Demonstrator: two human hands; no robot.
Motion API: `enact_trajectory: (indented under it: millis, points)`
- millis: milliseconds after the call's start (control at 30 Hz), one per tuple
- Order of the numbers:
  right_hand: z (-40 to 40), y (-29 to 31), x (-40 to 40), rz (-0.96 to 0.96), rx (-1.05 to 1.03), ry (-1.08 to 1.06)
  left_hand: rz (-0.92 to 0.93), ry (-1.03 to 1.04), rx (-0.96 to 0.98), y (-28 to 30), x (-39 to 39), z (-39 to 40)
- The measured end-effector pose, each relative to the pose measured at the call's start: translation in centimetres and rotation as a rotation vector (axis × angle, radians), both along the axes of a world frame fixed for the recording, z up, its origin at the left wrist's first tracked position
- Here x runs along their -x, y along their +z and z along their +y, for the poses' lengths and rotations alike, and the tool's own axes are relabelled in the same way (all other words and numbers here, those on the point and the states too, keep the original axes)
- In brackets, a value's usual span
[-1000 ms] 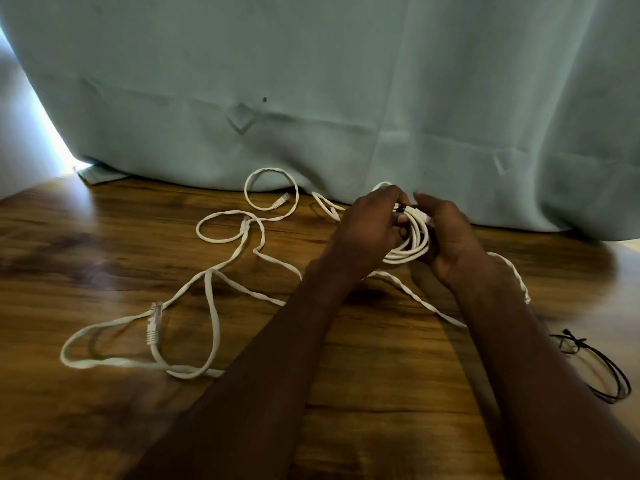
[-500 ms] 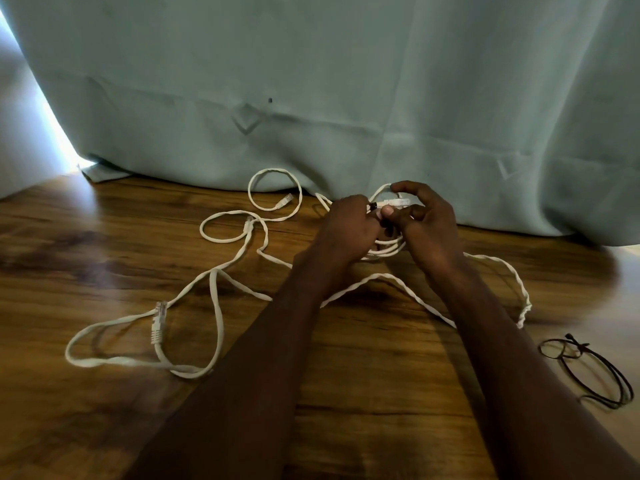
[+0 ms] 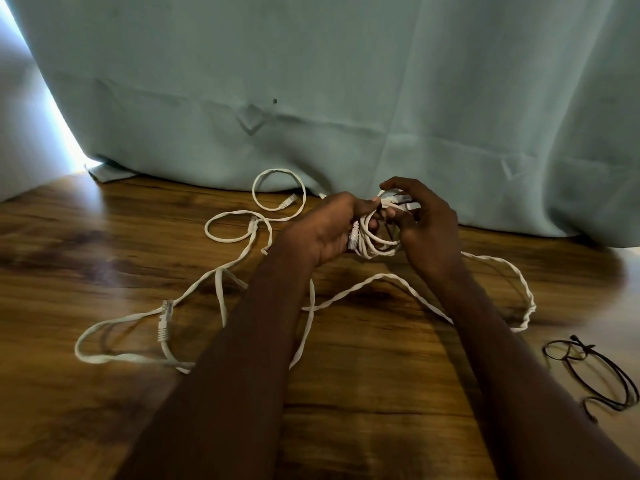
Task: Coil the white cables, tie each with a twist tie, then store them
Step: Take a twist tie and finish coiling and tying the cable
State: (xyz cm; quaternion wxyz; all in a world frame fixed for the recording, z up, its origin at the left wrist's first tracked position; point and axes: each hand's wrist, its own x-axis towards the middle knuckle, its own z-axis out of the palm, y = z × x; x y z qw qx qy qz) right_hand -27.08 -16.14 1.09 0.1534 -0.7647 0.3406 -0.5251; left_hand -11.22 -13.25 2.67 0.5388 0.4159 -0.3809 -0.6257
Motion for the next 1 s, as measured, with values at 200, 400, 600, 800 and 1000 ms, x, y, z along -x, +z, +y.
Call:
enact_trajectory:
  millis: [200,400,600,800,1000]
  points:
    - [-0.1,0.0,0.0,0.123,0.223,0.005,0.12,0.027,-0.047,0.1,0.1,-0.1]
    - [-0.2,-0.4,-0.1,0.286,0.161,0.041,0.168,0.022,-0.049,-0.6,-0.1,-0.1]
    - [-0.6,-0.2,0.5,0.381,0.155,0.032,0.107,0.068,-0.054,-0.8,0.1,-0.4]
    - [-0.6,-0.1,0.2,0.109,0.113,-0.003,0.166,0.14,-0.018,-0.9,0.6,-1.3]
    - [0.0,0.6,-0.2,-0.144,-0.033,0.057,-0.7,0.288,0.218,-1.4,1.7,-1.1]
